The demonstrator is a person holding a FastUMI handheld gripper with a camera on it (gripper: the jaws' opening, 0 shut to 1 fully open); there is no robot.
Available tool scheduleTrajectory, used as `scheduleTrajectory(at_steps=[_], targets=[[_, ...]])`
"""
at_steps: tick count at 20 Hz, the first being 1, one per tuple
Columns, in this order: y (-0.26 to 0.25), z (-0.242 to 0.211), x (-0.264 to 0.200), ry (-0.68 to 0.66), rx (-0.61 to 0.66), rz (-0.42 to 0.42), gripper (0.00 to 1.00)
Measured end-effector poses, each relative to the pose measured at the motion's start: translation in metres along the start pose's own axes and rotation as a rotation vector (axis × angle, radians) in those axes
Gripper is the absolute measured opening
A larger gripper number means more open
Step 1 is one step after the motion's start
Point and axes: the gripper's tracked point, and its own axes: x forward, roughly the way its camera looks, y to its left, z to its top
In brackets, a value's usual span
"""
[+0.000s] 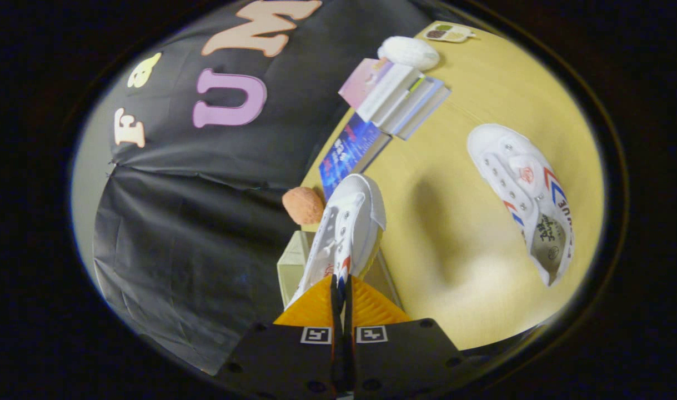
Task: Open the storage box then place both shoes into the box .Put the left shoe in first, then the right shoe, with the right side of both shoes facing outward in a uniform manner.
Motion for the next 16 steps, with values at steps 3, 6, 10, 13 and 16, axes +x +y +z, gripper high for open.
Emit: scheduleTrajectory(at_steps=[3,6,10,13,16], targets=[[0.044,-0.011,0.0,0.016,-0.125,0.038,0.02],[0.083,-0.038,0.015,0.063,-0.206,0.083,0.02],[0.105,-0.079,0.056,0.153,-0.251,0.096,0.02],[0.099,-0.111,0.089,0.216,-0.298,0.052,0.02],[0.12,-0.132,0.096,0.253,-0.234,0.12,0.02]])
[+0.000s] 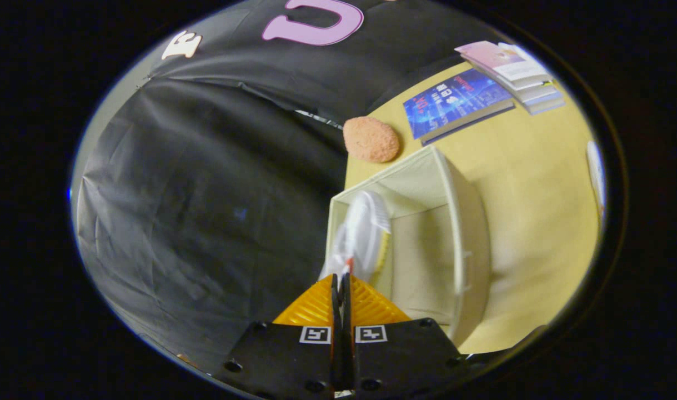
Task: Open the storage box then place both shoes into the box .Put the left shoe in first, then the right shoe, with the right side of both shoes facing outward in a uniform manner.
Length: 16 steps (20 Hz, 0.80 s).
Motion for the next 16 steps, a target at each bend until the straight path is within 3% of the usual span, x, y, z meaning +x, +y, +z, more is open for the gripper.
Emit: scheduleTrajectory(at_steps=[9,16], targets=[[-0.001,0.007,0.023,-0.011,-0.002,-0.034,0.02],[-0.018,0.036,-0.005,-0.082,-0.012,-0.064,0.02]])
